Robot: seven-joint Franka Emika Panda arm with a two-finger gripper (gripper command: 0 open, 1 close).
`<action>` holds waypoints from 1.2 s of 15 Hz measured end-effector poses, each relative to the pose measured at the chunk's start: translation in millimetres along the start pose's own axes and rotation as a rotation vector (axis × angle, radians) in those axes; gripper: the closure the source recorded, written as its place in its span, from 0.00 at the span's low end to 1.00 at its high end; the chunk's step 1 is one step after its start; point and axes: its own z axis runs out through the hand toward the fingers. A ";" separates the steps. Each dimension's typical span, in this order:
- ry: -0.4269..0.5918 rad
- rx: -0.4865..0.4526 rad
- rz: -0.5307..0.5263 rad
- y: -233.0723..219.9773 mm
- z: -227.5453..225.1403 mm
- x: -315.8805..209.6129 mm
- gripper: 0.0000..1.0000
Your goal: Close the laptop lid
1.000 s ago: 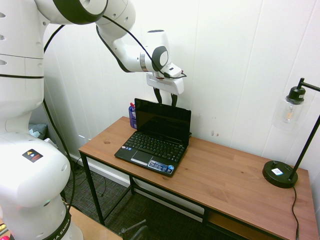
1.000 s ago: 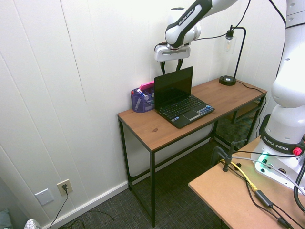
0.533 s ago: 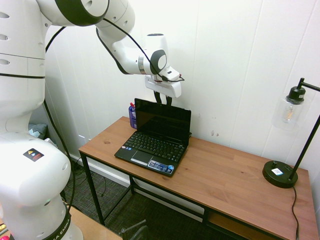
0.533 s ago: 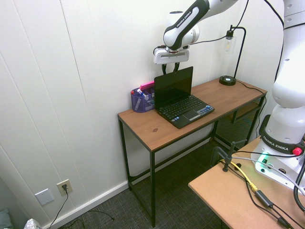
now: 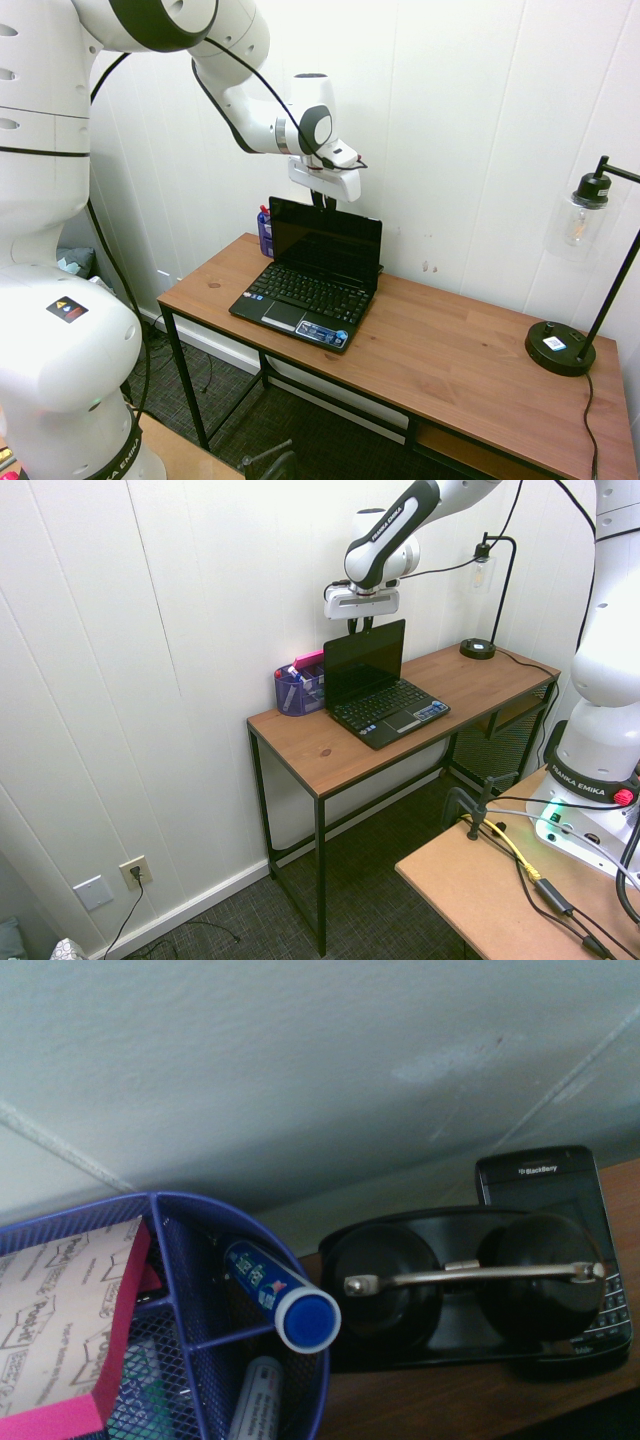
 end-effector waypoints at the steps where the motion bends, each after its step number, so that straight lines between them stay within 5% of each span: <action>1: 0.000 0.003 0.002 4.0 0.4 -1.2 1.00; 10: -0.037 -0.019 0.056 80.8 17.9 -22.8 1.00; 18: -0.126 -0.114 0.092 137.3 87.0 -46.5 1.00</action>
